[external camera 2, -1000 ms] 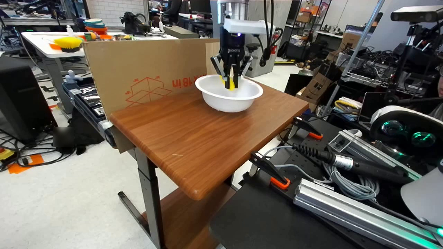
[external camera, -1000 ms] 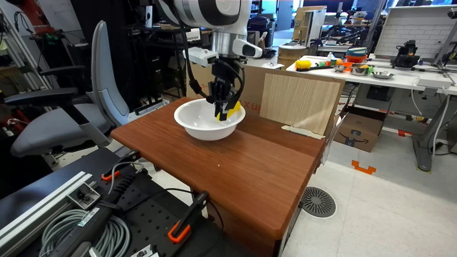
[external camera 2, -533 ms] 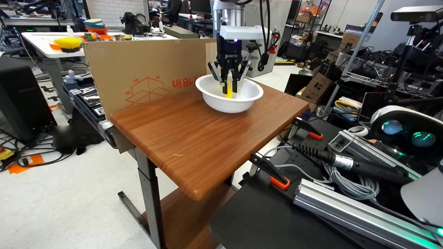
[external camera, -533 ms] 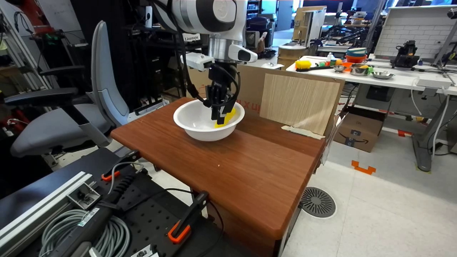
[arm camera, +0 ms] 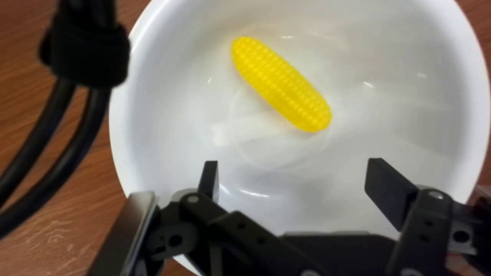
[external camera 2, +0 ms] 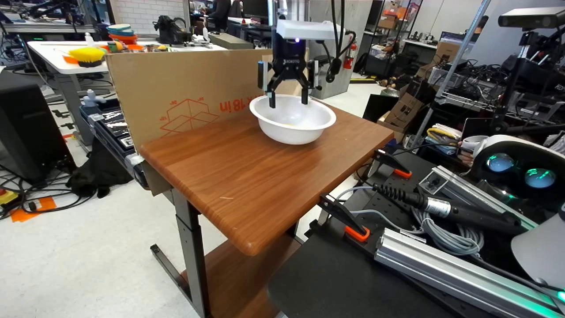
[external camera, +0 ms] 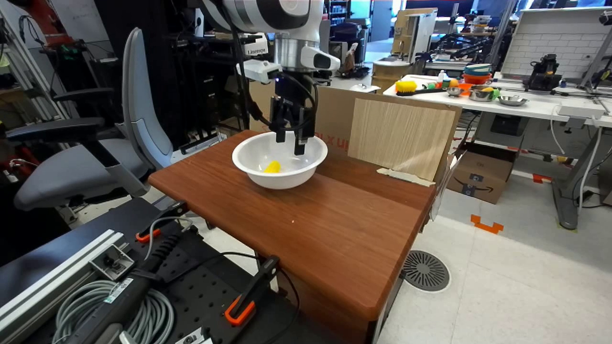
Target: Put the yellow object in the white bowl
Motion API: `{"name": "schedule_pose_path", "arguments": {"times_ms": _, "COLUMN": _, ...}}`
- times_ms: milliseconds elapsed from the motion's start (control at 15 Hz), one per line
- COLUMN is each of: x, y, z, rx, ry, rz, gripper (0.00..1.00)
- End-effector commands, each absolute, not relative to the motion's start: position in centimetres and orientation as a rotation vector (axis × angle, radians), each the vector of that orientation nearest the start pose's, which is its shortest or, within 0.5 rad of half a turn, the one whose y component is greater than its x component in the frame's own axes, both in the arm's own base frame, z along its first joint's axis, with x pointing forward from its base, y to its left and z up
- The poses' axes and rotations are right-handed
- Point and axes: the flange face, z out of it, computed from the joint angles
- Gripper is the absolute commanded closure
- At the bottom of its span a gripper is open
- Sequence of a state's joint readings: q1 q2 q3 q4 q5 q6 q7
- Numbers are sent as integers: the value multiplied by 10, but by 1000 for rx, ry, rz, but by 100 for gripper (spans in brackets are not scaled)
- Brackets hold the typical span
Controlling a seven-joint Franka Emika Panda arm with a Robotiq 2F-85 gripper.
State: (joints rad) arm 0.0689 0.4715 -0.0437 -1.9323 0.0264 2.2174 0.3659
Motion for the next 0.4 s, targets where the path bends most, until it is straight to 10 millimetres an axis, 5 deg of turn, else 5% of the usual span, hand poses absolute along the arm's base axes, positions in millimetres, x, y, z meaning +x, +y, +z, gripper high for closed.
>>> {"name": "schedule_pose_path", "arguments": {"times_ms": 0, "x": 582, "y": 24, "z": 276, "rx": -3128, "ry": 580, "rz": 240, "gripper": 0}}
{"name": "schedule_pose_path", "arguments": {"times_ms": 67, "x": 600, "y": 19, "z": 249, "rx": -3113, "ry": 557, "rz": 250, "gripper": 0}}
{"name": "schedule_pose_path", "arguments": {"times_ms": 333, "x": 589, "y": 21, "z": 273, "rx": -3110, "ry": 562, "rz": 232, "gripper": 0}}
